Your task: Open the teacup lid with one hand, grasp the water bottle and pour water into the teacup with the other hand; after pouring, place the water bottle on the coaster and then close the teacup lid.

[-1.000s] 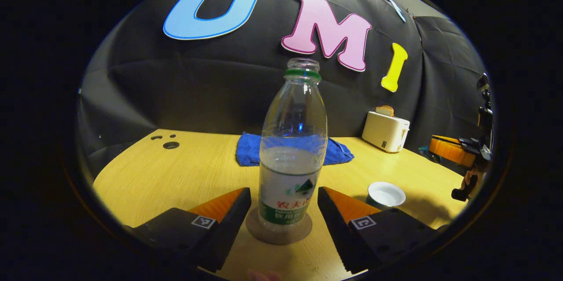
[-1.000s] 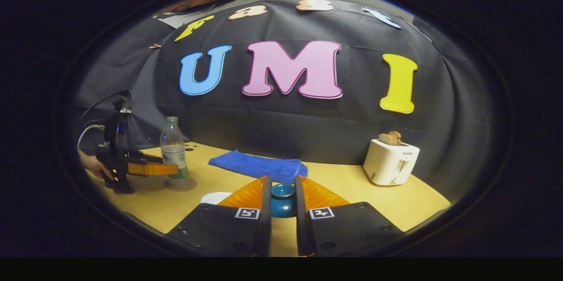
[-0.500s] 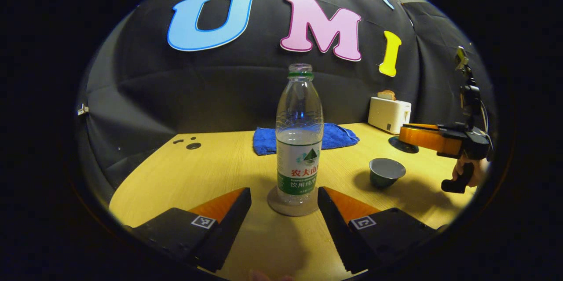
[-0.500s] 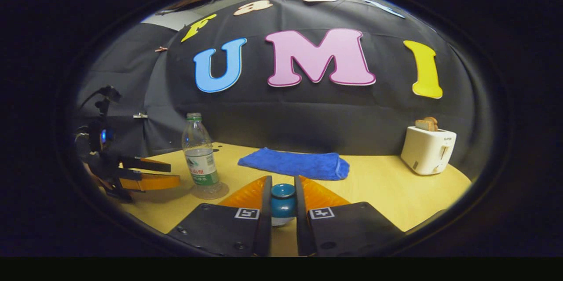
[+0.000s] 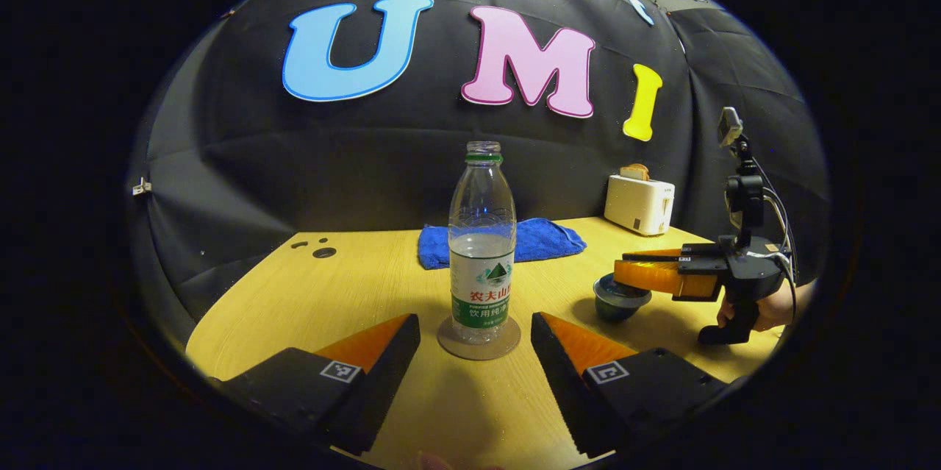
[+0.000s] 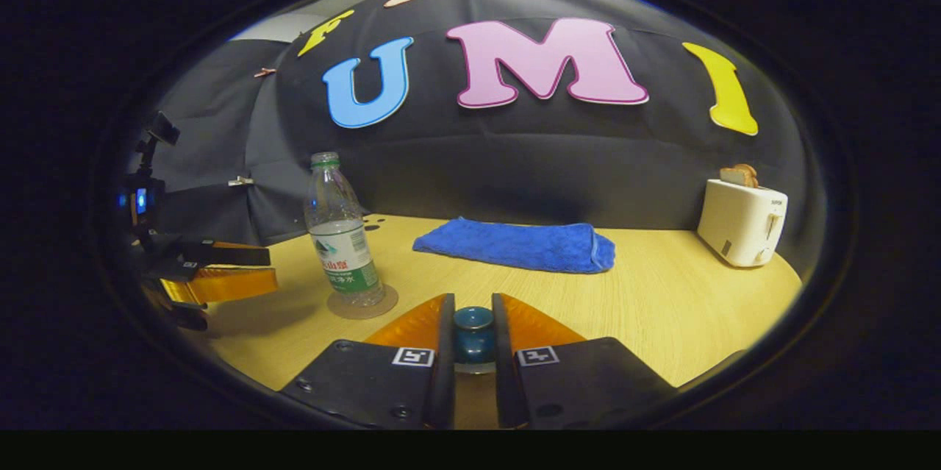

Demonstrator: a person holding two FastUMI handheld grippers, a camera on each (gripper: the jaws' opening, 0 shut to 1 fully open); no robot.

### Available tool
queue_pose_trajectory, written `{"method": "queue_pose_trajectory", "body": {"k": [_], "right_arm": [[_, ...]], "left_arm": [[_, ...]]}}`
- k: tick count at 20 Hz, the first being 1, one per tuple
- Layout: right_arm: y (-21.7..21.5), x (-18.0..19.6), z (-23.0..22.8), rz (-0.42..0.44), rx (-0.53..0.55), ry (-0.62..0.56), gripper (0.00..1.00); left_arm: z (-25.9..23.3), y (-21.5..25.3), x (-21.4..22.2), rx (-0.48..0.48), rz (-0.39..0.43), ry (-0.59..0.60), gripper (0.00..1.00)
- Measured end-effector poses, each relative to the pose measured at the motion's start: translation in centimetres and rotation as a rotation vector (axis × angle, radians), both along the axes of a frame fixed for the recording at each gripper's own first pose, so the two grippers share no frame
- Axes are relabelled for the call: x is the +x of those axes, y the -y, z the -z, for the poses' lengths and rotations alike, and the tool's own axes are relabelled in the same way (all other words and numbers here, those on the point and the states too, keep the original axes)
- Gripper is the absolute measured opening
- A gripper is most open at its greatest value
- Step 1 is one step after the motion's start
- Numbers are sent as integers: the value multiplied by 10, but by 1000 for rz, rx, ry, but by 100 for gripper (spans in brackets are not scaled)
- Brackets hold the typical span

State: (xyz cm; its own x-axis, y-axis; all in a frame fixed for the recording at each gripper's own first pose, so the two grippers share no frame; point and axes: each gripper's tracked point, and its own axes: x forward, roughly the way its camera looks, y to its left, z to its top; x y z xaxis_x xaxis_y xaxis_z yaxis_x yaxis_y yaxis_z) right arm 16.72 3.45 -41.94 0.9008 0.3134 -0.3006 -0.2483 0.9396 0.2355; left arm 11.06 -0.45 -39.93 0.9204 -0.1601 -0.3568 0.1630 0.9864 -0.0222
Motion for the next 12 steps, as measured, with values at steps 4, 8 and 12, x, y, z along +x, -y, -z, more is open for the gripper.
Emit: {"method": "queue_pose_trajectory", "body": {"k": [4, 8, 12], "right_arm": [[3, 0, 6, 2, -14, -9, 26], [0, -1, 9, -7, -32, -8, 31], [0, -2, 10, -11, -35, -11, 41]], "left_arm": [[1, -2, -4, 0, -2, 0, 95], [0, -2, -2, 11, 0, 2, 95], [-5, 3, -1, 17, 3, 18, 95]]}}
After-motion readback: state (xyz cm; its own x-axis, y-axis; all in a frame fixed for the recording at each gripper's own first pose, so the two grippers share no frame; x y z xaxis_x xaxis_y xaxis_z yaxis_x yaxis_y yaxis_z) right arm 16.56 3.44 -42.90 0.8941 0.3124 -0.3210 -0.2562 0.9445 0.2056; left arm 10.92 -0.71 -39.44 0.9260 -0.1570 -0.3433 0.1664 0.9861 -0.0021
